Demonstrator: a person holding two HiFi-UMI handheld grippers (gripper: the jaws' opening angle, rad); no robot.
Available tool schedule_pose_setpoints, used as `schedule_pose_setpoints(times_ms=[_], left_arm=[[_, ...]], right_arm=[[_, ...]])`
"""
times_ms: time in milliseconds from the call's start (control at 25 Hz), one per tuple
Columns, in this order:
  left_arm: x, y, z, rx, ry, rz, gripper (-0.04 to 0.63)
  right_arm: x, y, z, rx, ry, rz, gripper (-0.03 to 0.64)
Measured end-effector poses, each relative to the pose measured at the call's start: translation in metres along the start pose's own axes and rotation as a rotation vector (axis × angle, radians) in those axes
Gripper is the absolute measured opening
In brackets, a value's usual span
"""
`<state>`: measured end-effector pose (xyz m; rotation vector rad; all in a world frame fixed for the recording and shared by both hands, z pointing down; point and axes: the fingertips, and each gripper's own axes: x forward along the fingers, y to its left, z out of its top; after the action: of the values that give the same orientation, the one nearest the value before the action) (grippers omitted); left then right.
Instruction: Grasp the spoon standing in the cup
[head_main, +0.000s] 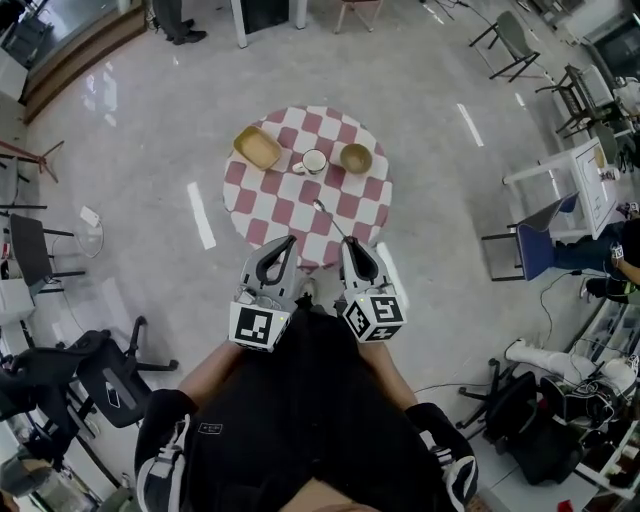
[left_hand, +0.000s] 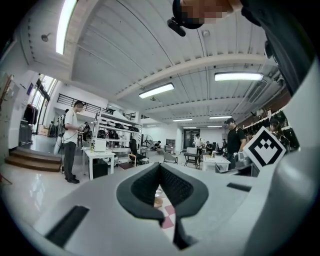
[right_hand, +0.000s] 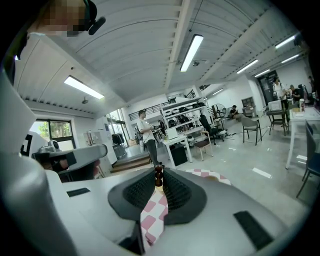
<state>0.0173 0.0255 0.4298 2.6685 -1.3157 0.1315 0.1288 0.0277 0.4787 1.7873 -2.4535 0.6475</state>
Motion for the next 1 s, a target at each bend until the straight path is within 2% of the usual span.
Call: schedule_pose_setpoints(times_ms=[240, 360, 680, 1000], left_arm=[[0.003, 0.011, 0.004, 0.007, -0.041, -0.009, 0.008], [0.003, 0.015, 0.001, -0.015, -0.016, 0.001, 0.008], [0.006, 0.024, 0.006, -0.002, -0.058, -0.006, 0.008], [0.006, 0.027, 0.004, -0.015, -0.029, -0.018, 0.008]], right_arm=[[-0.001, 0.010, -0.001, -0.017, -0.003, -0.005, 0.064], [0.000, 0.011, -0.002, -0.022, -0.001, -0.003, 0.064], [0.006, 0.013, -0.003, -0.030, -0.002, -0.012, 0.064], [0.010, 0.018, -0.002, -0.037, -0.002, -0.012, 0.063]])
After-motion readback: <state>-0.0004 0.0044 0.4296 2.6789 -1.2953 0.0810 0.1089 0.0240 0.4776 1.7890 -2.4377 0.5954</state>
